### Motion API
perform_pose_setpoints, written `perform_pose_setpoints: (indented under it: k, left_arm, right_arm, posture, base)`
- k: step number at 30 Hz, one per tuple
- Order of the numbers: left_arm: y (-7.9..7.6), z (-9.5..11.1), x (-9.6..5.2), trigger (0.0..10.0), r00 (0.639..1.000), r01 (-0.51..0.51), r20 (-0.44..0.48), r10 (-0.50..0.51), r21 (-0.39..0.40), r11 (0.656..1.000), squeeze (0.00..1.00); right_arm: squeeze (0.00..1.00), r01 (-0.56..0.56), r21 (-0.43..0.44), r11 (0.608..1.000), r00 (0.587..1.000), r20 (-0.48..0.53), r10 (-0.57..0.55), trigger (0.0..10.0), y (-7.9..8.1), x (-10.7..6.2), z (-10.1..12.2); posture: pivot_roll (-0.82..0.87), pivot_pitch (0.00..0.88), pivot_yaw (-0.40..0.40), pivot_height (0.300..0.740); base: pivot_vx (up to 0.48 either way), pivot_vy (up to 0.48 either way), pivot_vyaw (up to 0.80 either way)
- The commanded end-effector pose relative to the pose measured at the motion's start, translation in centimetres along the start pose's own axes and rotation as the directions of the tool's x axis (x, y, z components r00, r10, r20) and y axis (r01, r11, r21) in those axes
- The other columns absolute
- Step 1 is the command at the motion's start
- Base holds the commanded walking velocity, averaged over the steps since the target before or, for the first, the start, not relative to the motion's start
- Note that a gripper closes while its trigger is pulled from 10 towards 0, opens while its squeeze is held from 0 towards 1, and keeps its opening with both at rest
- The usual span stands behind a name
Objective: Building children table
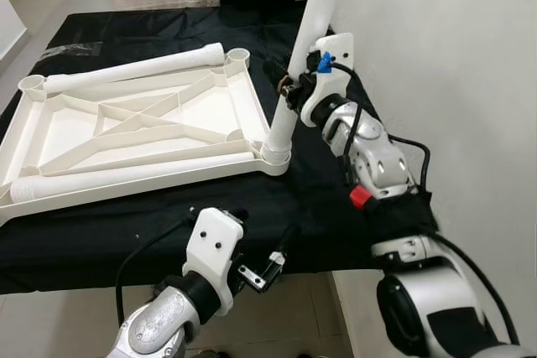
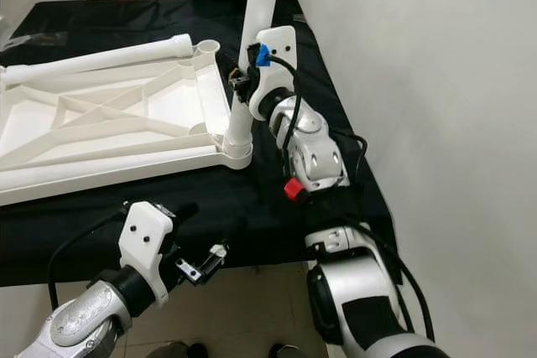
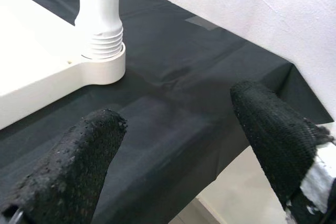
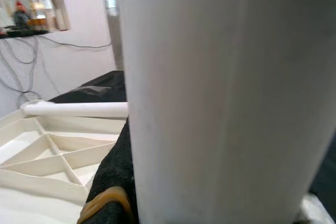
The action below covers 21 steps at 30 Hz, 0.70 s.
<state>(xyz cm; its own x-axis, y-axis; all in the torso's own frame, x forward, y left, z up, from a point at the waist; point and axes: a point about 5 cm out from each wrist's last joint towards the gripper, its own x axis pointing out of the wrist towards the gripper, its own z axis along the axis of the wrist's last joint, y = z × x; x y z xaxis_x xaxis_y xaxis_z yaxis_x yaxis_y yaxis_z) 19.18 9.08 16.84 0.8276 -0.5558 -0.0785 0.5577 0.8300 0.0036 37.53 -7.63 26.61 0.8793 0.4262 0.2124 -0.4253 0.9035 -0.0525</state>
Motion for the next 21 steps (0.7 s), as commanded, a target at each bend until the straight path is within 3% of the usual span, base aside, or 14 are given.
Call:
perform_pose_setpoints:
  k: [1,5,8,9,11,14,15,17,21]
  left_arm:
    - [0.3,-0.4,-0.1,10.0,1.0,-0.003,-0.016,0.003,0.011,1.0,0.0]
    - [0.4,-0.3,0.0,10.0,1.0,-0.001,-0.014,0.002,0.014,1.0,0.0]
    - [0.4,-0.3,0.0,10.0,1.0,-0.001,-0.013,0.001,0.015,1.0,0.0]
    - [0.5,-0.3,0.1,10.0,1.0,0.0,-0.011,0.001,0.016,1.0,0.0]
    - [0.5,-0.3,0.1,10.0,1.0,0.0,-0.011,0.001,0.016,1.0,0.0]
    - [0.6,-0.2,0.1,10.0,1.0,-0.004,-0.009,0.004,0.019,1.0,0.0]
    - [0.6,-0.2,0.1,10.0,1.0,-0.004,-0.009,0.004,0.019,1.0,0.0]
    - [0.6,-0.2,0.2,10.0,1.0,-0.005,-0.008,0.006,0.02,1.0,0.0]
    - [0.8,-0.2,0.2,10.0,1.0,-0.007,-0.007,0.007,0.022,1.0,0.0]
  right_arm:
    - [0.0,0.068,-0.039,0.997,0.975,-0.211,-0.075,10.0,0.2,-1.0,-4.5]
    - [0.0,0.098,-0.089,0.991,0.964,-0.239,-0.117,10.0,1.6,-0.9,-4.6]
    - [0.0,0.107,-0.099,0.989,0.959,-0.25,-0.129,10.0,1.7,-0.9,-4.6]
    - [0.0,0.191,-0.086,0.978,0.936,-0.283,-0.208,10.0,1.7,-0.7,-4.9]
    - [0.0,0.191,-0.086,0.978,0.936,-0.283,-0.208,10.0,1.7,-0.7,-4.9]
    - [0.0,0.349,-0.058,0.935,0.877,-0.331,-0.348,10.0,0.9,-0.4,-5.3]
    - [0.0,0.349,-0.058,0.935,0.877,-0.331,-0.348,10.0,0.9,-0.4,-5.3]
    - [0.0,0.445,-0.045,0.894,0.836,-0.338,-0.433,10.0,0.2,-0.3,-5.2]
    - [0.0,0.523,-0.058,0.851,0.8,-0.312,-0.513,10.0,-0.1,-0.4,-5.0]
  posture:
    - [0.12,0.196,-0.013,0.74]
    - [0.12,0.197,-0.015,0.74]
    - [0.12,0.197,-0.015,0.74]
    - [0.12,0.201,-0.015,0.74]
    - [0.12,0.201,-0.015,0.74]
    - [0.12,0.203,-0.02,0.74]
    - [0.12,0.203,-0.02,0.74]
    - [0.12,0.203,-0.022,0.74]
    - [0.12,0.204,-0.023,0.74]
  base:
    - [0.0,0.0,0.0]
    - [0.0,0.0,0.0]
    - [0.0,0.0,0.0]
    - [0.0,0.0,0.0]
    - [0.0,0.0,0.0]
    - [0.0,0.0,0.0]
    - [0.0,0.0,0.0]
    - [0.0,0.0,0.0]
    - [0.0,0.0,0.0]
